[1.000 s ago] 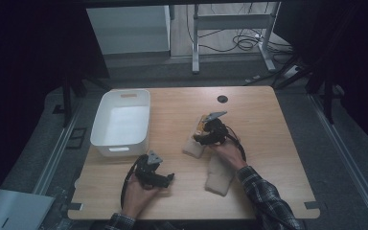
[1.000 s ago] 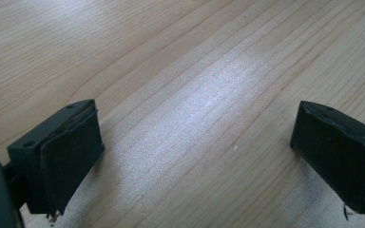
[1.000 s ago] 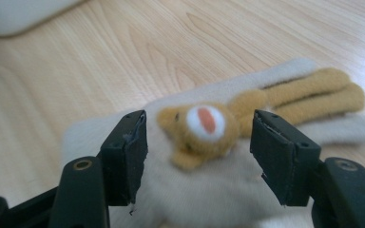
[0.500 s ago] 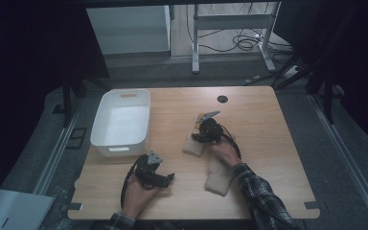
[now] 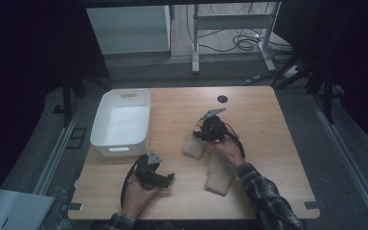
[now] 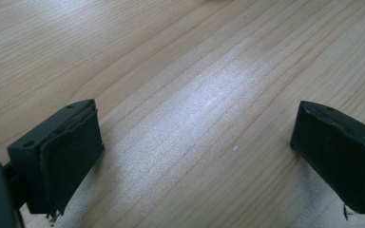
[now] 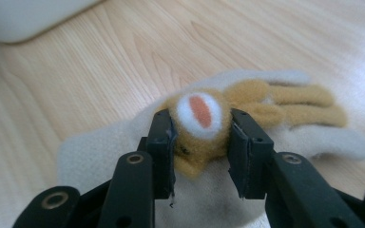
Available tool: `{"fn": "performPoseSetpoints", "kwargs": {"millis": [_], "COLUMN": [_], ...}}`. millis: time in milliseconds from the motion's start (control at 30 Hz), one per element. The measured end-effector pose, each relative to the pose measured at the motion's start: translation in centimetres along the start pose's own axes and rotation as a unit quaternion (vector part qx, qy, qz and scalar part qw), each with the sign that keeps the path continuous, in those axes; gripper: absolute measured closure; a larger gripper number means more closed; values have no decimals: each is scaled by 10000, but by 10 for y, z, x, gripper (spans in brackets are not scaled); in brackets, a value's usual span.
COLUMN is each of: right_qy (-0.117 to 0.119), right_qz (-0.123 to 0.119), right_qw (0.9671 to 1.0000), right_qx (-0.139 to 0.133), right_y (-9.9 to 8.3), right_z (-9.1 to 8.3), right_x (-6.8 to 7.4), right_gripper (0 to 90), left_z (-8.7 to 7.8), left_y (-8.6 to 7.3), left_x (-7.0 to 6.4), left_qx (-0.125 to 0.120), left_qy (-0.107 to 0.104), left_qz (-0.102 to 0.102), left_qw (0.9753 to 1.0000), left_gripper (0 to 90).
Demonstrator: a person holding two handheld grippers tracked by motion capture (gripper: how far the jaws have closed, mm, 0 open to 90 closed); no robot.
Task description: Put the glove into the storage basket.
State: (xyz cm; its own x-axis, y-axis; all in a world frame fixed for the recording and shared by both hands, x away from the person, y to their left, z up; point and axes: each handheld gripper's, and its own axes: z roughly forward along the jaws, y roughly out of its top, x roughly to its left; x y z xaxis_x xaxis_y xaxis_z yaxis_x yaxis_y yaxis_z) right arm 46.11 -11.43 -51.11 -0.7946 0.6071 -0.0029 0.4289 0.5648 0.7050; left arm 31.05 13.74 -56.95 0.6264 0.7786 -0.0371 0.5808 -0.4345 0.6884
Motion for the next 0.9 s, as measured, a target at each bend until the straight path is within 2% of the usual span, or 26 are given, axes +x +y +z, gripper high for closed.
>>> {"fn": "performPoseSetpoints", "kwargs": {"millis": [233,333,367,400,467,567,633,700,733,767,900], "right_qy": [1,-5,12,12,21,49,84,88,76,76,33], "right_qz": [-162,-217,-231,-231,-222,-217,-214,-227,-221,-221,-244], "right_qw": [9998,9997,9995,9995,9993,9993,9992,9991,9992,9992,9993], "right_qx": [-88,-145,-218,-218,-289,-307,-340,-343,-329,-329,-285], "right_y": [7,10,11,11,13,13,10,8,4,4,-8], "right_z": [-23,-38,-49,-49,-65,-76,-91,-95,-105,-105,-122], "right_x": [7,11,13,13,16,19,24,25,29,29,36], "right_gripper": [642,642,641,641,641,641,640,640,640,640,639], "left_z": [0,0,0,0,0,0,0,0,0,0,0], "left_y": [0,0,0,0,0,0,0,0,0,0,0], "left_x": [0,0,0,0,0,0,0,0,0,0,0], "left_qx": [-2,-12,-20,-20,-18,-14,-13,-10,-18,-18,-19], "left_qy": [2,-5,-5,-5,-4,-1,-1,-2,2,2,2], "left_qz": [1,-6,-9,-9,-12,-3,-4,0,-10,-10,-13], "left_qw": [10000,10000,10000,10000,10000,10000,10000,10000,10000,10000,10000], "left_gripper": [30,30,30,30,30,30,30,30,30,30,30]}}
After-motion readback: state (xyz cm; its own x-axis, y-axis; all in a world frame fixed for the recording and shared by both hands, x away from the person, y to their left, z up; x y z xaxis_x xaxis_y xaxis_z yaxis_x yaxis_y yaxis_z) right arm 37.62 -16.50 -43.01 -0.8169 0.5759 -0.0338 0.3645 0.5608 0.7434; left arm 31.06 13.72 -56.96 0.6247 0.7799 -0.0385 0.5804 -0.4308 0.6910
